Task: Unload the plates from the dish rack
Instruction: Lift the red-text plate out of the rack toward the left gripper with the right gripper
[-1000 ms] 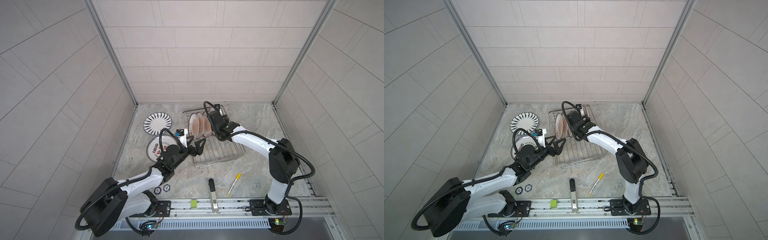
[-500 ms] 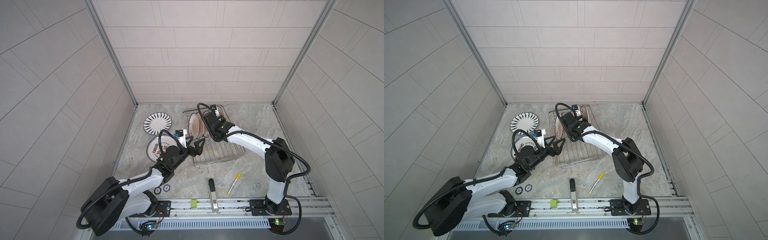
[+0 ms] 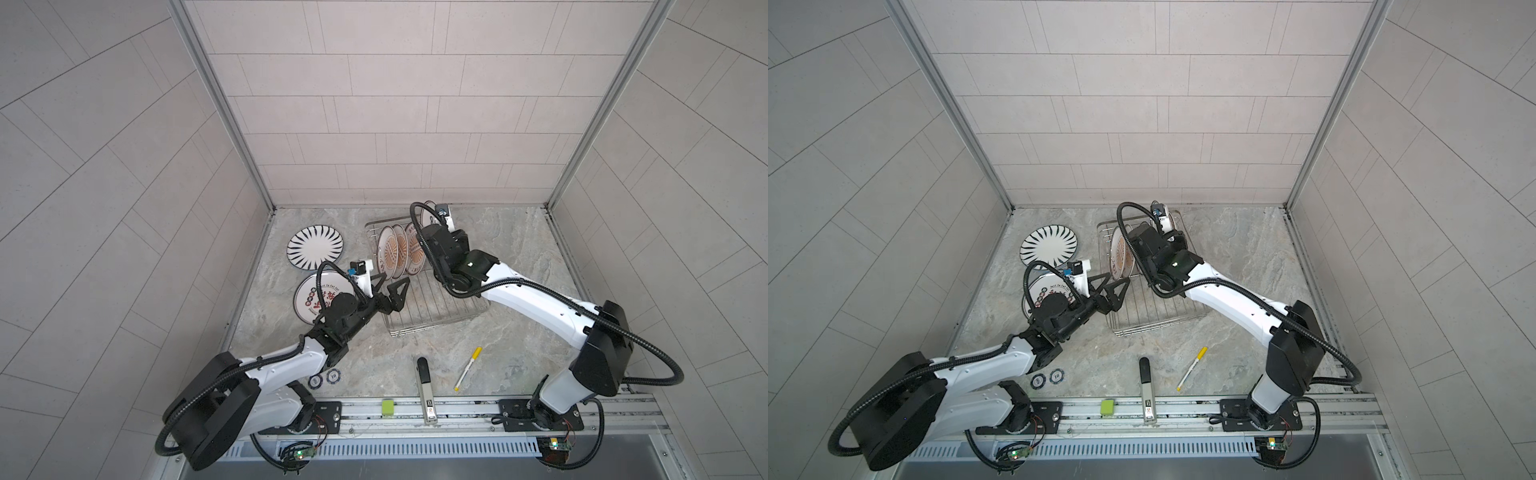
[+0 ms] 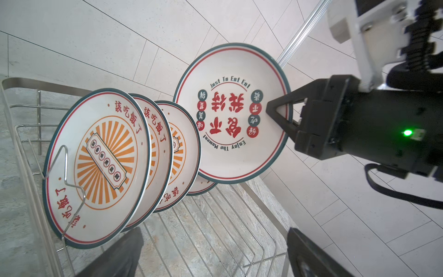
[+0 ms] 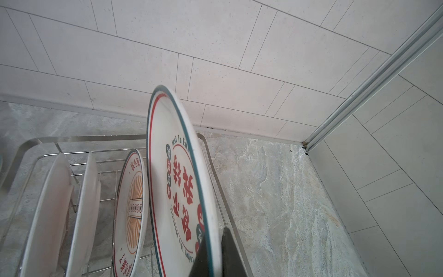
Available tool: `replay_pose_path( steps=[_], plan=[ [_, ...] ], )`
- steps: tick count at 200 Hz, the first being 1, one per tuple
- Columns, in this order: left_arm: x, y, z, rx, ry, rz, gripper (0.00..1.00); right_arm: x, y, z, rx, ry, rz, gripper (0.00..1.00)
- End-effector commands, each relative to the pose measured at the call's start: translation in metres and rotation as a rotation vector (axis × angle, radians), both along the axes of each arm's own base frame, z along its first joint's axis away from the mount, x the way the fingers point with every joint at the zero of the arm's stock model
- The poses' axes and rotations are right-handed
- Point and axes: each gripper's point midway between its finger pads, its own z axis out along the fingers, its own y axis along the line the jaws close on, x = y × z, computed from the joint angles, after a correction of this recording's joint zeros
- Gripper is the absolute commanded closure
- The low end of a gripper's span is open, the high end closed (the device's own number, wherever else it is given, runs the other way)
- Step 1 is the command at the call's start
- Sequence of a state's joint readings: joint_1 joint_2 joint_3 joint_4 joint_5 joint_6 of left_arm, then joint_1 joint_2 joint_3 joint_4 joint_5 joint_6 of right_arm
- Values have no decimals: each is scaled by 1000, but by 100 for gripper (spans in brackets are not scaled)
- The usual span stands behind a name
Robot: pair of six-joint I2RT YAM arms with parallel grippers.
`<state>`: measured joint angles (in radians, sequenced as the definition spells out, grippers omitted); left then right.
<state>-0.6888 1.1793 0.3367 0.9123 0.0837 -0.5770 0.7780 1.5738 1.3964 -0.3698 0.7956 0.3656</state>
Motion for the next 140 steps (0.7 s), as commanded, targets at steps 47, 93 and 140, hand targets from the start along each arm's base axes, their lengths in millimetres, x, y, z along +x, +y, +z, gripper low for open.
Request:
replay_pose_path(
  steps=[47, 93, 140],
  plan=[
    [-6, 0, 15, -65, -38, -17, 0, -35, -26, 29, 154, -115, 65, 100],
    [-11, -6, 18, -91, -35, -60, 0, -68, -42, 30, 271, -132, 164, 100],
    [-11, -6, 20, -88, -26, -61, 0, -94, -37, 27, 455, -103, 378, 100]
  ],
)
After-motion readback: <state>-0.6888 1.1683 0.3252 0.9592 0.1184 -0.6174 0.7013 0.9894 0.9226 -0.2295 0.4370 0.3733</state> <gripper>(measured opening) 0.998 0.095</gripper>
